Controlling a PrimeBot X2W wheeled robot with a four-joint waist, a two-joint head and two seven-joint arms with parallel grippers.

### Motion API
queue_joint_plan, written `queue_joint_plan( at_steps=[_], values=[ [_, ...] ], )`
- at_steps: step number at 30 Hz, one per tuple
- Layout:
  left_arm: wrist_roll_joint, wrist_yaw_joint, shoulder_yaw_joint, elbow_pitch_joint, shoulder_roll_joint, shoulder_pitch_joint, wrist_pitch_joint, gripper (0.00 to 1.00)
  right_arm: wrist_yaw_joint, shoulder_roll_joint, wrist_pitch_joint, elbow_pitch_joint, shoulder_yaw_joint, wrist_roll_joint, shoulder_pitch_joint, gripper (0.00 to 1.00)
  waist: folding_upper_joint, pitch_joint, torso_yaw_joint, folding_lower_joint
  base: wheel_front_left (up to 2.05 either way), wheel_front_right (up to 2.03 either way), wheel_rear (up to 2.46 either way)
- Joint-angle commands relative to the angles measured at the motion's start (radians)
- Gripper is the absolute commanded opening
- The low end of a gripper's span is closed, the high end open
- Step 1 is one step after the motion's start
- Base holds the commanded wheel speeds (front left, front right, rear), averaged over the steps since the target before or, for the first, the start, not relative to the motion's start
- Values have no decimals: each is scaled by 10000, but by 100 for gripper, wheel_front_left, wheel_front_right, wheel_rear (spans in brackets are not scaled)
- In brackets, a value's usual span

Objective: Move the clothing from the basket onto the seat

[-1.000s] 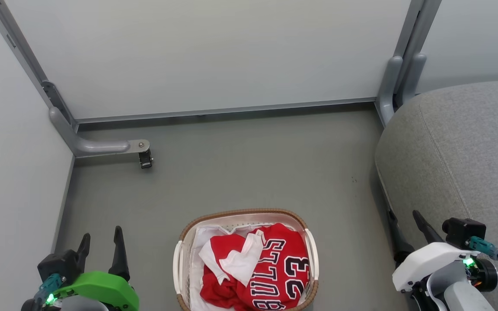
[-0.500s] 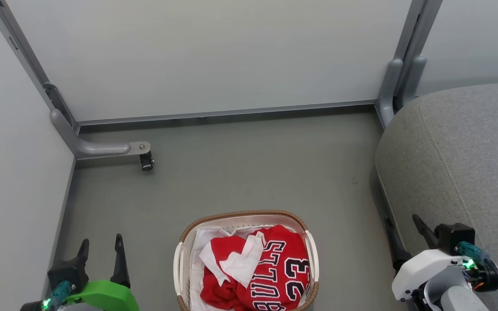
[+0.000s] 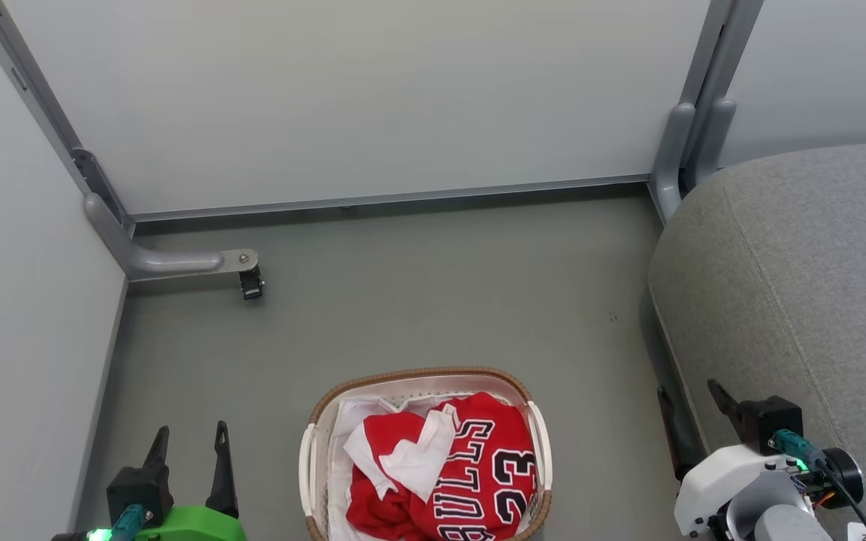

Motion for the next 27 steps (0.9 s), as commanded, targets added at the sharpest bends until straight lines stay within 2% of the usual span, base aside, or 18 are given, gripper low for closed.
queue_joint_plan(
  at_steps=[1,15,27],
  values=[
    [220,-102,140,94,-51,167,-101,100,0,-34,-111,53,54,-302,-147,100,-1,21,-28,0,0,0,0],
    [643,-999,583,526,-581,46,-351,100,-3,14,-359,290,160,-1270,-274,100,-1,366,-276,0,0,0,0],
    [140,-1245,-168,771,-702,-1052,-346,100,-3,246,-370,-138,312,-1391,-1473,100,-1,2249,-1077,0,0,0,0]
  ],
)
